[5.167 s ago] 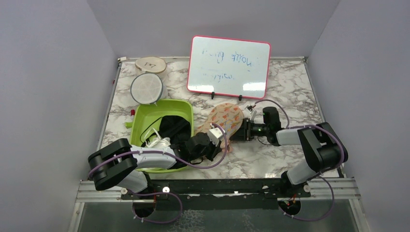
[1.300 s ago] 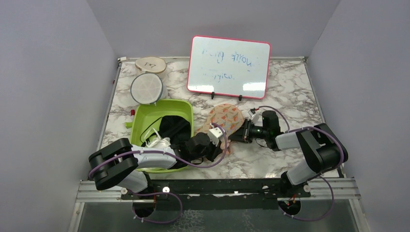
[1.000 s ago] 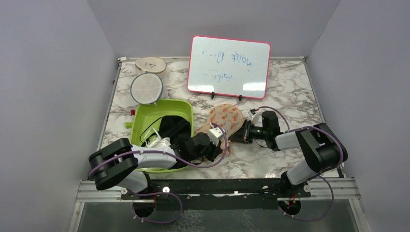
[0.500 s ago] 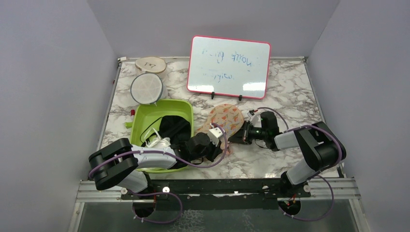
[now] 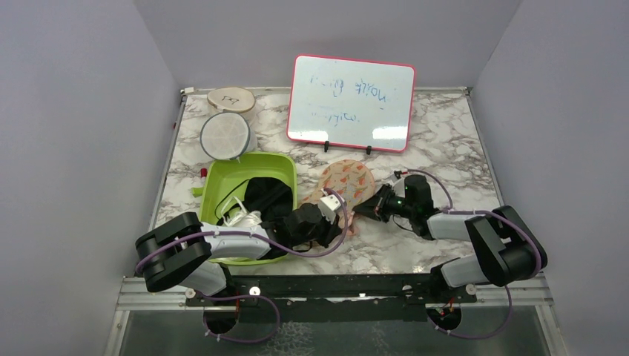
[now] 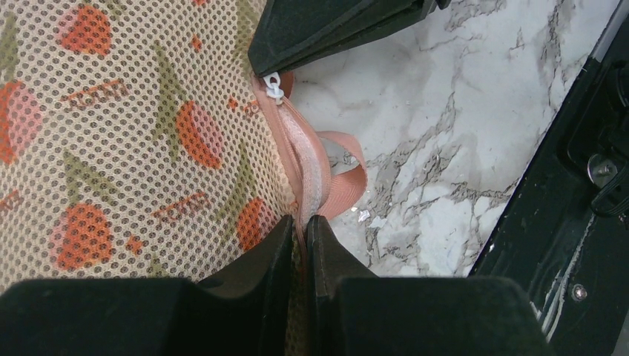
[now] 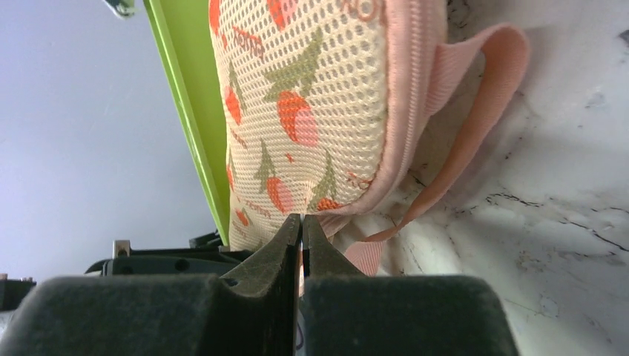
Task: Unzip the laundry bag and remove the bra
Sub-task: Unzip the laundry bag at the center of the board.
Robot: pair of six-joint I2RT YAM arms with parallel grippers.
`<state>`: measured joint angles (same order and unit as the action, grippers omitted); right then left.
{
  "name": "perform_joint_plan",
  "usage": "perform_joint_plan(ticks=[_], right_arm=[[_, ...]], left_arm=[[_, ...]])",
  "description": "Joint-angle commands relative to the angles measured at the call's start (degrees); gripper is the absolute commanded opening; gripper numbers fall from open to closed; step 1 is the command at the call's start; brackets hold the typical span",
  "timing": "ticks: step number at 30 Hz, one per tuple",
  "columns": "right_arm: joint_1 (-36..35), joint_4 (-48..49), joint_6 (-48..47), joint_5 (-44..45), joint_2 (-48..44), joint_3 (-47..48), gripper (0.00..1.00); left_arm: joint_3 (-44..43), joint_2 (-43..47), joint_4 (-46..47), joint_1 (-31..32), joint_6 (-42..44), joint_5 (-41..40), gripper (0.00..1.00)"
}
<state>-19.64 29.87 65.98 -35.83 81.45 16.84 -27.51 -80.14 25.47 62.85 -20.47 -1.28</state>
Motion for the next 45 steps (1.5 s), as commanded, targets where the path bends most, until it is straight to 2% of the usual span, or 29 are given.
perform_joint_plan(ticks=[1, 10, 13, 16, 18, 21, 23, 26, 30, 32, 35, 38, 42, 45], right_arm=[[-0.1, -1.8, 2.8, 9.2, -1.6, 1.5, 0.01], [0.2, -4.5, 1.5, 16.3, -4.8, 0.0, 0.01], [0.3, -6.4, -3.8, 16.5, -5.9, 0.6, 0.01], [0.2, -3.2, -16.7, 8.7, -5.3, 1.4, 0.01], [0.2, -4.5, -25.1, 3.4, -6.2, 2.1, 0.01], [0.3, -9.6, -31.8, 0.1, -9.6, 2.7, 0.01], [0.3, -12.8, -34.6, -1.0, -11.8, 3.2, 0.01], [0.3, -17.9, -36.5, 2.3, -15.1, 3.5, 0.08], [0.3, -20.6, -37.4, 5.5, -17.9, 3.1, 0.22], [0.3, -21.1, -36.9, 5.4, -18.1, 3.0, 0.33], [0.3, -21.3, -36.1, 4.3, -18.0, 2.3, 0.42], [0.3, -20.3, -35.5, 3.4, -18.5, 1.1, 0.44], [0.3, -18.2, -34.8, 2.1, -18.2, 0.0, 0.45], [0.3, -16.6, -34.5, 0.1, -16.7, -0.1, 0.45]], left_arm=[[0.7, 1.0, 0.5, 0.2, -0.4, 1.9, 0.0], [3.0, 4.2, -0.2, 0.2, -0.2, 1.6, 0.0], [3.2, 4.6, -0.7, 0.3, -0.1, 1.4, 0.0], [3.0, 4.5, -0.9, 0.2, 0.0, 2.0, 0.0], [2.5, 4.5, -1.6, 0.3, 0.3, 2.8, 0.14], [1.9, 5.4, -2.7, 0.2, 0.9, 4.1, 0.41], [0.4, 5.9, -4.8, 0.2, 1.6, 4.0, 0.5], [-4.5, 5.1, -10.0, 0.3, 2.9, 1.6, 0.61], [-10.8, -0.6, -15.3, 0.3, 4.5, -4.1, 0.57], [-13.2, -3.5, -17.1, 0.5, 5.4, -7.2, 0.52], [-14.5, -6.3, -17.4, 0.9, 7.1, -11.5, 0.42], [-15.0, -8.3, -17.6, 1.6, 9.1, -14.4, 0.39], [-15.2, -10.3, -17.6, 2.5, 10.7, -15.2, 0.48], [-15.3, -12.4, -17.4, 3.0, 10.4, -16.2, 0.49]])
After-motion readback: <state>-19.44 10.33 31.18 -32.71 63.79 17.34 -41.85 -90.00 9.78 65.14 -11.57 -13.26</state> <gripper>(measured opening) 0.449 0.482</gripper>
